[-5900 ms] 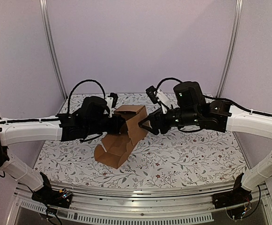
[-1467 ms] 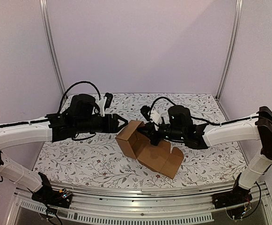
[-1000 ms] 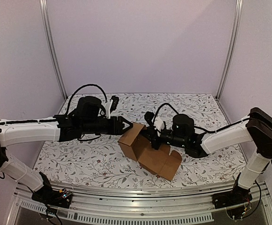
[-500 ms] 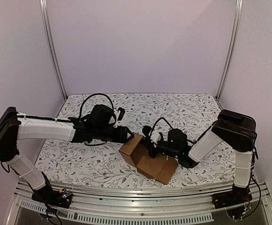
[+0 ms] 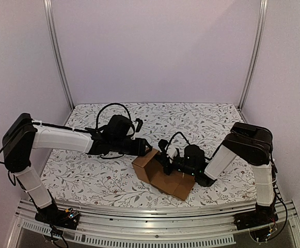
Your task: Fold the paper box
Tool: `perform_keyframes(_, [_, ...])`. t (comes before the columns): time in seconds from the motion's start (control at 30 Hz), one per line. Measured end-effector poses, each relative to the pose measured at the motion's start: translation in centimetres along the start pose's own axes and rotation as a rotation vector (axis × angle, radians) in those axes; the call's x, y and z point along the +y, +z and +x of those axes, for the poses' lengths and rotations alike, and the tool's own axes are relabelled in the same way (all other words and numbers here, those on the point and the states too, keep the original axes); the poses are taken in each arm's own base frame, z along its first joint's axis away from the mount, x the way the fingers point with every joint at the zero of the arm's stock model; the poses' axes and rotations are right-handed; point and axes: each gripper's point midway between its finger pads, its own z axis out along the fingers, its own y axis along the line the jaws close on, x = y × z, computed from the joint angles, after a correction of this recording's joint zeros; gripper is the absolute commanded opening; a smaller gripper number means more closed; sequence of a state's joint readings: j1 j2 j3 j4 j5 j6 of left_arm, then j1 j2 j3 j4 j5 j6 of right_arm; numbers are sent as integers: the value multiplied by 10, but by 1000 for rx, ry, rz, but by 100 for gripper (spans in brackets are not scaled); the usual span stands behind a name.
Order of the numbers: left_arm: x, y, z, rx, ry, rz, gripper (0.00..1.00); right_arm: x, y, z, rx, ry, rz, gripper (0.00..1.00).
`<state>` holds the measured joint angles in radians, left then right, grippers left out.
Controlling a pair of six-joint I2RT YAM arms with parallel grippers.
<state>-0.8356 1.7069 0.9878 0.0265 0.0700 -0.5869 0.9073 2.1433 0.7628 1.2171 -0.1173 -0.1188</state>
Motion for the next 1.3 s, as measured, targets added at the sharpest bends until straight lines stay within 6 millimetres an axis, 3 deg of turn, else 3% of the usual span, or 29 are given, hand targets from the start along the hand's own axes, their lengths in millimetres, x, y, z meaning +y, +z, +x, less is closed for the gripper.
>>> perform_keyframes(0.33, [-6,8,1,17,28,-6,49,-2,1,0,-4,-3,8,17])
perform_keyframes(0.5, [-14,11,5,22,44,-3,49,-3,1,-3,-15,-8,16,17])
perform_keyframes(0.87, [-13,11,5,17,55,-18,48,-3,1,-3,-19,-9,18,13])
perform_keyframes(1.07, [-13,11,5,15,58,-20,48,-2,1,6,2,-2,16,14])
perform_keyframes(1.3, [-13,11,5,15,58,-21,48,-3,1,7,7,8,19,0])
